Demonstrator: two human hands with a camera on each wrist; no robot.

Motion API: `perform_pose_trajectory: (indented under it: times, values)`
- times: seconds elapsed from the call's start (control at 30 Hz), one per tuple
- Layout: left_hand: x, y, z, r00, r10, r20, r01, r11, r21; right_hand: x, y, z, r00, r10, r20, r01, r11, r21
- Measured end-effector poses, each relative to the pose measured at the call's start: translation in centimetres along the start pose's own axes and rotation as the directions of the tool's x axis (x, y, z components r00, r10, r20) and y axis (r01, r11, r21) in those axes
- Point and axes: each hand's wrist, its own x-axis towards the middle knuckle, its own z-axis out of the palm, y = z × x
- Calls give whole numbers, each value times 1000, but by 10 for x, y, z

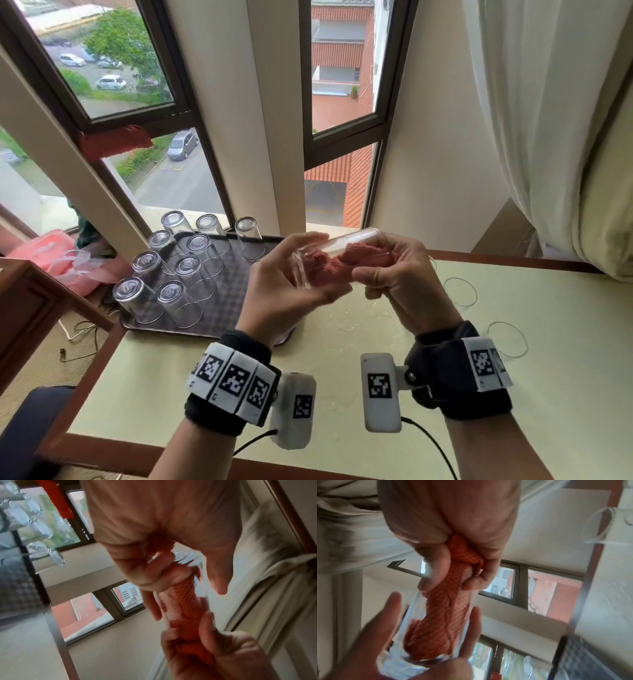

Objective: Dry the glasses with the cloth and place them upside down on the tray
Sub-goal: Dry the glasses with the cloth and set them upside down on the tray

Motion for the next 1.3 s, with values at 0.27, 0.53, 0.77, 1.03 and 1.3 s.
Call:
perform_pose_trajectory:
  times: [0.27,0.53,0.77,1.03,1.3]
  values:
    - [2,10,-6,991,-123,-42,114,978,-176,-2,-6,13,996,-61,69,64,997,-34]
    - [-3,10,-3,999,44,-21,-44,998,-40,-3,-6,5,998,-57,36,56,998,40]
    - [1,16,-7,998,-47,-51,43,995,-85,-7,-3,19,993,-110,37,112,992,-55]
    - [-4,8,-7,999,12,-31,-13,1000,-24,-6,-2,15,998,-58,-9,58,998,8]
    - [-6,9,-5,994,-89,-69,83,993,-81,-8,-3,10,996,10,87,-9,1000,-14]
